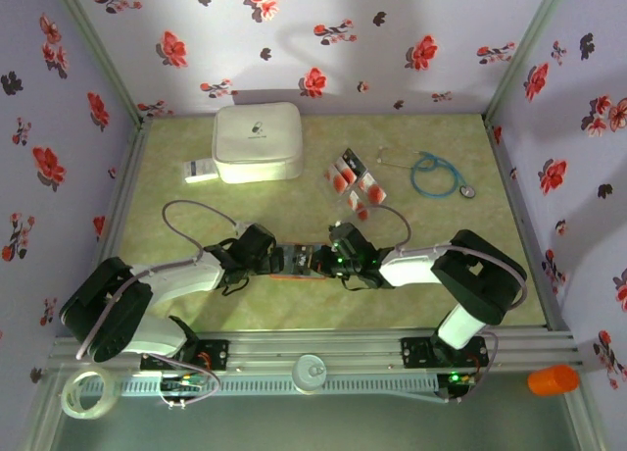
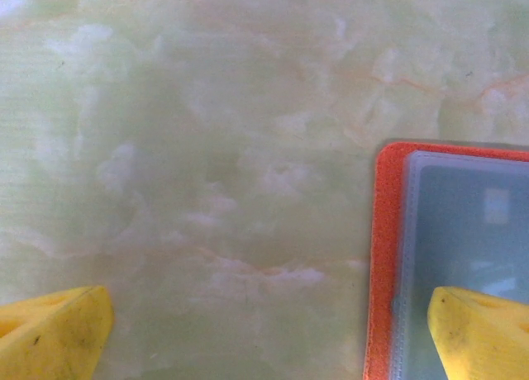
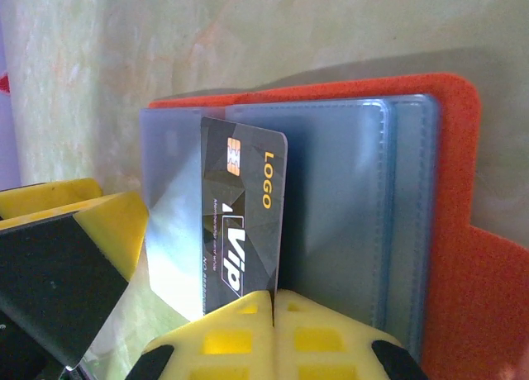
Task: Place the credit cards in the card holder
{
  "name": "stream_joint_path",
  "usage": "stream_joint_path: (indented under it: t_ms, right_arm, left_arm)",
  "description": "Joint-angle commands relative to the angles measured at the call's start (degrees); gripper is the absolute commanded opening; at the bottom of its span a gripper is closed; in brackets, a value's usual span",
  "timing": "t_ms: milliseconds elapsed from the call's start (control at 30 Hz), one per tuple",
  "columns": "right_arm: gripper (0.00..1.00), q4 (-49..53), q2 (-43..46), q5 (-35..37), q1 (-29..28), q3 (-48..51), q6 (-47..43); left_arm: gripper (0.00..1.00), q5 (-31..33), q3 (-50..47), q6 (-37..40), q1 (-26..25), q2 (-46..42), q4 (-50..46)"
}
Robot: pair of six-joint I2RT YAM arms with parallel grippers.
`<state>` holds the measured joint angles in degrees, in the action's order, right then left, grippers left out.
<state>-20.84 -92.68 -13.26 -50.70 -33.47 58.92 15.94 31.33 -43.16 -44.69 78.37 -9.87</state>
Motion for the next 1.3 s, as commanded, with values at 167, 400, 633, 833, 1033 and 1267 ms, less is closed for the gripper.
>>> stream_joint_path:
  t_ms: [167,400,633,833,1033,1267]
  right_arm:
    - [0.00,5.9,-2.2,-1.4,-0.5,-2.9,-1.5]
    - [0.00,6.9,-4.3,-2.4,-0.5,-4.6,-1.9]
    - [0.08,11.2,-5.4,-5.2,-0.3,-8.2,-5.3]
    - [0.29,25.1,0.3,-1.9,0.4,-13.5,-13.9]
    - [0.11,30.1,-0.6,-1.7,0.9,-18.2,-17.8]
    - [0.01,29.6,-5.8,-3.2,0.9,-21.9,-18.5]
  left_arm:
    - [0.99,0.7,-1.8,-1.4,-0.1,0.3,-2.3]
    - [0.99,0.7,-1.9,-1.4,-0.1,0.0,-2.2]
    - [0.99,0.7,-2.0,-1.5,-0.2,-0.1,-2.1]
    - [0.99,0.7,-2.6,-1.7,-0.1,-0.4,-1.7]
    - [0.99,0.7,-2.6,-1.6,-0.2,-0.2,-1.5]
    - [0.99,0.7,-2.7,-1.6,-0.1,-0.1,-1.5]
